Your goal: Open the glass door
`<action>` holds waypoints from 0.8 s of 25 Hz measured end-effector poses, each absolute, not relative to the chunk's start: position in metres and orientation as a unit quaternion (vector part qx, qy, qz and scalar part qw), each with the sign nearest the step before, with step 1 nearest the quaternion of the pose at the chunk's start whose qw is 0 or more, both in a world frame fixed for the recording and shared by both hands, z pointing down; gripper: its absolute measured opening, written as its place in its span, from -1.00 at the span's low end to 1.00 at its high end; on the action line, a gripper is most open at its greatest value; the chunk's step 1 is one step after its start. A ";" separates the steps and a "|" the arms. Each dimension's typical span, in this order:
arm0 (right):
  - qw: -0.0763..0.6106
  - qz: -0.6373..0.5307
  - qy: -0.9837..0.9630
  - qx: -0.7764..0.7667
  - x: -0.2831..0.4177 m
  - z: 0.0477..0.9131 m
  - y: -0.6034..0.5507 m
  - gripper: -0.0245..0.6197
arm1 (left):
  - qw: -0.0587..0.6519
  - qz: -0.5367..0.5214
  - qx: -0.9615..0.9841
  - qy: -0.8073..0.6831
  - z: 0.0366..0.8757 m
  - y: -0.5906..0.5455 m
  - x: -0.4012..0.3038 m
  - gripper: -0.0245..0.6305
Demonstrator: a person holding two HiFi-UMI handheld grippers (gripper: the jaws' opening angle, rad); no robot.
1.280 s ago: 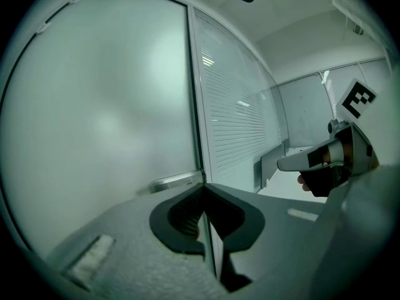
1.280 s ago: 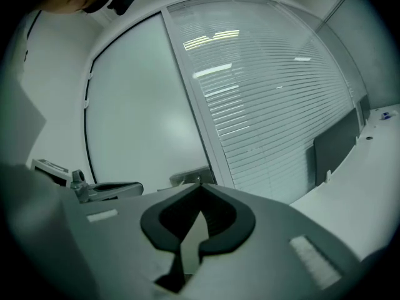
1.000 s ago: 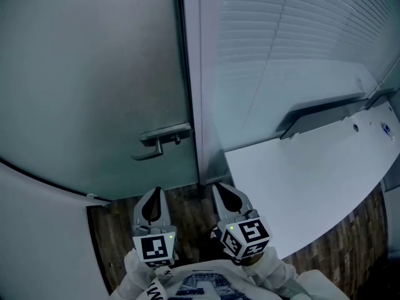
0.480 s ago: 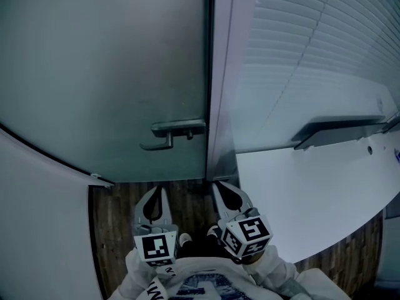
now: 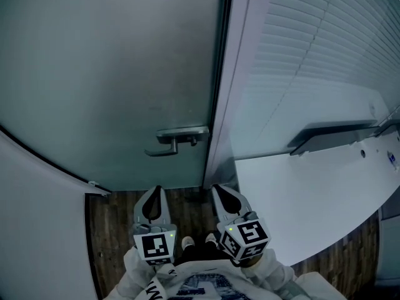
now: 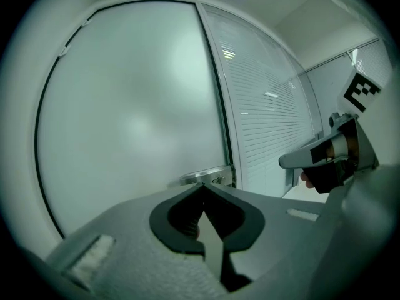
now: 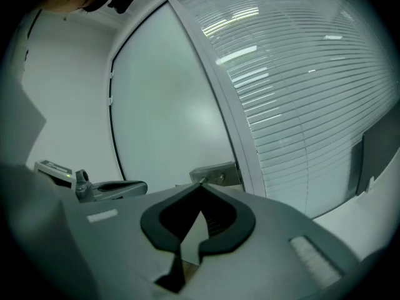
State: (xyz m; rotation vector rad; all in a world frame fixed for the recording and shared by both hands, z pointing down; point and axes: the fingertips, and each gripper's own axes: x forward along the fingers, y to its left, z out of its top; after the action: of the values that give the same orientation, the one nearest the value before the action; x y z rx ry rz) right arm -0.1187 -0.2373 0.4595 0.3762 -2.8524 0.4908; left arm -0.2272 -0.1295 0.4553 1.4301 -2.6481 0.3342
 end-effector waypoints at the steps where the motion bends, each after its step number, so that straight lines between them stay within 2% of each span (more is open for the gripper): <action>1: 0.110 0.166 -0.971 0.130 -0.120 0.457 -0.236 -0.91 | 0.051 0.113 0.473 -0.872 0.454 -0.128 -0.229 -0.91; 8: 0.109 0.158 -0.974 0.125 -0.125 0.452 -0.233 -0.91 | 0.056 0.164 0.475 -0.862 0.464 -0.130 -0.235 -0.87; 9: 0.108 0.156 -0.974 0.124 -0.126 0.450 -0.234 -0.91 | 0.056 0.178 0.479 -0.858 0.467 -0.133 -0.234 -0.65; 11: 0.107 0.154 -0.974 0.125 -0.124 0.449 -0.237 -0.91 | 0.058 0.198 0.484 -0.850 0.473 -0.137 -0.230 -0.54; 16: 0.105 0.156 -0.974 0.126 -0.124 0.446 -0.241 -0.91 | 0.037 0.281 0.483 -0.828 0.482 -0.145 -0.235 -0.11; 18: 0.104 0.155 -0.974 0.125 -0.122 0.446 -0.242 -0.91 | 0.018 0.329 0.477 -0.815 0.486 -0.148 -0.243 -0.02; 20: 0.105 0.155 -0.974 0.129 -0.119 0.446 -0.245 -0.91 | -0.006 0.376 0.465 -0.802 0.488 -0.151 -0.251 -0.01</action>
State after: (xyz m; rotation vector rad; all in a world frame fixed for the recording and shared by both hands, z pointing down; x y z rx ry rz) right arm -0.1195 -0.2448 0.4459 0.3800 -2.8700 0.4579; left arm -0.2513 -0.1514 0.4881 1.4664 -2.5284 1.1847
